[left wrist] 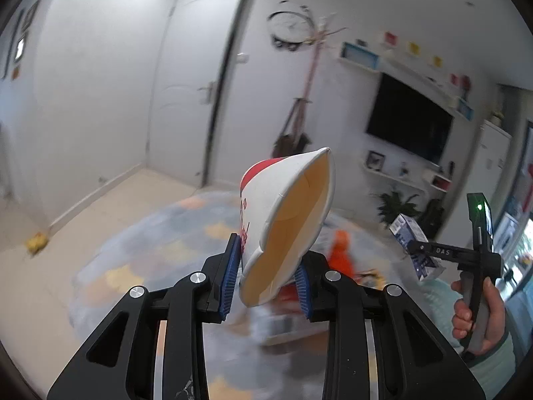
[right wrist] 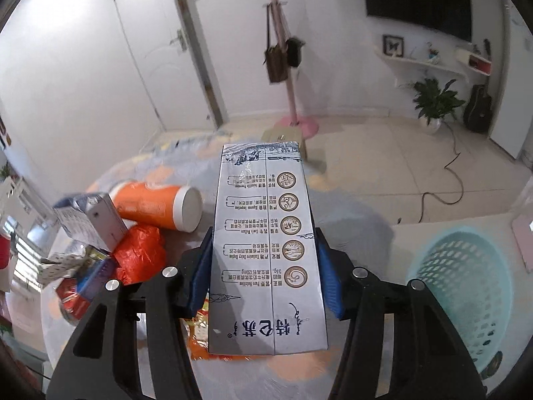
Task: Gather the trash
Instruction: 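Carry the cup and carton over the basket and open both tools to drop them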
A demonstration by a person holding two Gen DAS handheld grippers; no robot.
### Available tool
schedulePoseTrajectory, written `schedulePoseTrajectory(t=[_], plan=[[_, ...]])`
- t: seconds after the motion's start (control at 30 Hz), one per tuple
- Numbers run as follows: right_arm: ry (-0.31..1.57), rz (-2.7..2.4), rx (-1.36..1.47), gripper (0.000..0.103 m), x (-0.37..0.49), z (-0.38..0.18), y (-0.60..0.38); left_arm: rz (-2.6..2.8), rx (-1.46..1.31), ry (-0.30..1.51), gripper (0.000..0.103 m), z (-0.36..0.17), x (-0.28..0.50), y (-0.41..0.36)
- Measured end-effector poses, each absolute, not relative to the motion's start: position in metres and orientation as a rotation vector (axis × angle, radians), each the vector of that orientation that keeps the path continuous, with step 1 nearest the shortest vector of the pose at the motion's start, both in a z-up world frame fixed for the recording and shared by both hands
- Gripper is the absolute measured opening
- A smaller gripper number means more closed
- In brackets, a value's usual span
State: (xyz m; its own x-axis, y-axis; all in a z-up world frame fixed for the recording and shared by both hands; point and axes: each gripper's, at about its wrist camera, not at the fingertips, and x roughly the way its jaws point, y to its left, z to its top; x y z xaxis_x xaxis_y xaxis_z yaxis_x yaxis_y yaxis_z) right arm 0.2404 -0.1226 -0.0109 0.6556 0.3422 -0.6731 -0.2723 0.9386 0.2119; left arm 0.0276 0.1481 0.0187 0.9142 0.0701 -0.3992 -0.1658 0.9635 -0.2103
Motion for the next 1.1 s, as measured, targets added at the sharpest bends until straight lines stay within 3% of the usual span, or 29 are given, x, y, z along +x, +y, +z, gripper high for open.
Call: schedulePoseTrajectory(t=[0.27, 0.57, 0.87, 1.1], plan=[[0.633, 0.2, 0.14, 0.052, 0.203, 0.033, -0.202, -0.063, -0.174, 0.37, 0.029, 0.049, 0.059, 0.058], [0.63, 0.059, 0.245, 0.052, 0.184, 0.022, -0.302, -0.283, -0.129, 0.425, 0.029, 0.048, 0.108, -0.057], [0.717, -0.038, 0.335, 0.052, 0.188, -0.025, -0.377, -0.458, -0.097, 0.612, 0.029, -0.009, 0.178, -0.155], [0.841, -0.083, 0.372, 0.052, 0.196, -0.077, -0.404, -0.526, -0.104, 0.836, 0.03, -0.088, 0.222, -0.195]])
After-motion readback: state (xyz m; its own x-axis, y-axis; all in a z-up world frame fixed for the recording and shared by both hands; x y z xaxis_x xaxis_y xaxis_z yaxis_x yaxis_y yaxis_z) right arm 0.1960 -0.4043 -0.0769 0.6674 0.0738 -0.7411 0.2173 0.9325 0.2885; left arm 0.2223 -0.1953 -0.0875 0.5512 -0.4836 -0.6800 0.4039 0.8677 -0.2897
